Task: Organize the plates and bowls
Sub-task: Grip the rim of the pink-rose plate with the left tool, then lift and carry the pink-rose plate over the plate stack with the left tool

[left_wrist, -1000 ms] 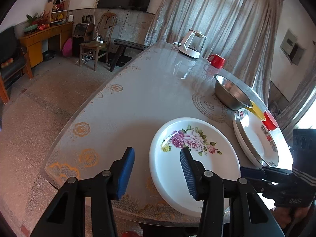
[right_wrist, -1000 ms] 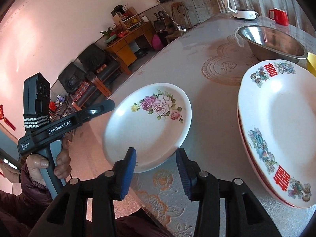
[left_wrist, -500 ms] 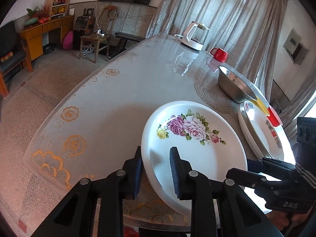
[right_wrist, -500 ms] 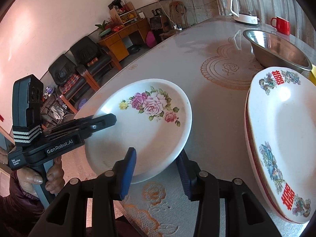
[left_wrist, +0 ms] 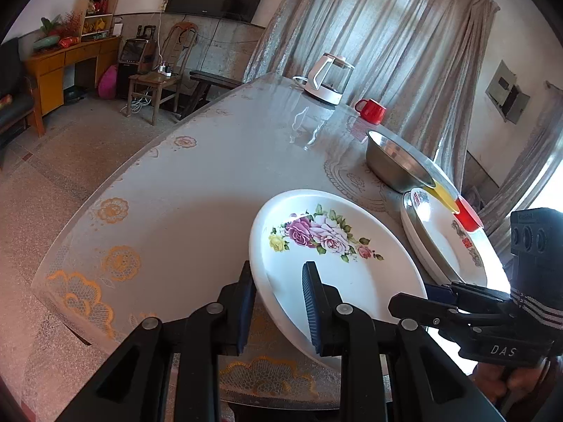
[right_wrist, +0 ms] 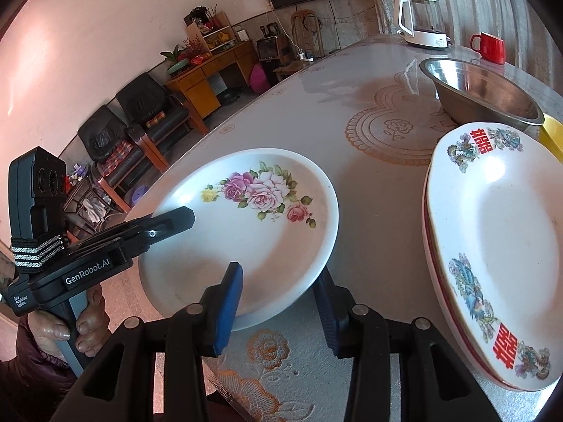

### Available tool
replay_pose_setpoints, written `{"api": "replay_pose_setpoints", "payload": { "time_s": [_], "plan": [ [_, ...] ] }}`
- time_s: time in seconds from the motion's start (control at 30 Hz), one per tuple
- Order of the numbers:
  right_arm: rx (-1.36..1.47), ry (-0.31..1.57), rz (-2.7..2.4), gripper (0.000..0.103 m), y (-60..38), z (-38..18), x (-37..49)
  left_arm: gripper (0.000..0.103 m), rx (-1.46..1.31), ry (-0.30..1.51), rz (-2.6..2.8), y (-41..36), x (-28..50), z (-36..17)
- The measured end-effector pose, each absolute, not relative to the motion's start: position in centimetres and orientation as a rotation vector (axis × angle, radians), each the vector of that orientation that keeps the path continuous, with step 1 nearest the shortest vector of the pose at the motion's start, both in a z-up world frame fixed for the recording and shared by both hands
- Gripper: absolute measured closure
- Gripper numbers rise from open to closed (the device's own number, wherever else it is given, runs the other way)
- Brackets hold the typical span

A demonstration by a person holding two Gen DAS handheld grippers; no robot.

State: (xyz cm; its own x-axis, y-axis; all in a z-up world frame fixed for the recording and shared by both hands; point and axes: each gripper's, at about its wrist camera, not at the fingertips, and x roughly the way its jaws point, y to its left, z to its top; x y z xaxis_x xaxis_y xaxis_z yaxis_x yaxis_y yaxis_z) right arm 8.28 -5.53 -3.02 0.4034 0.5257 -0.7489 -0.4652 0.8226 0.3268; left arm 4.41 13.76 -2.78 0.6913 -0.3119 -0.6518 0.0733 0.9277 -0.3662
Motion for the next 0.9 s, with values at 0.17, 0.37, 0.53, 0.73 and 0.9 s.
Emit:
{"api": "replay_pose_setpoints", "payload": {
  "time_s": [0.17, 0.37, 0.53, 0.73, 0.9],
  "plan": [
    [0.083, 0.959, 0.613, 0.062, -5.9, -2.8, 8.0, 0.078, -0.319, 0.75, -0.238, 13.4, 4.1, -2.0],
    [0.098, 0.919, 0.606, 0.062, -6.6, -1.6, 7.3, 0.078, -0.318, 0.717, -0.256, 13.0, 3.9, -0.9],
    [0.135, 0.892, 0.591, 0.062, -8.0, -0.7, 7.0, 0.078, -0.293, 0.696, -0.285, 11.7, 4.0, 0.2],
    [0.158, 0.85, 0.552, 0.062, -10.2, 0.4, 6.5, 0.075, -0.259, 0.664, -0.345, 9.3, 4.5, 2.0],
    [0.199, 0.817, 0.489, 0.062, -13.2, 1.4, 6.3, 0.075, -0.233, 0.654, -0.41, 6.4, 5.3, 3.0]
  ]
}}
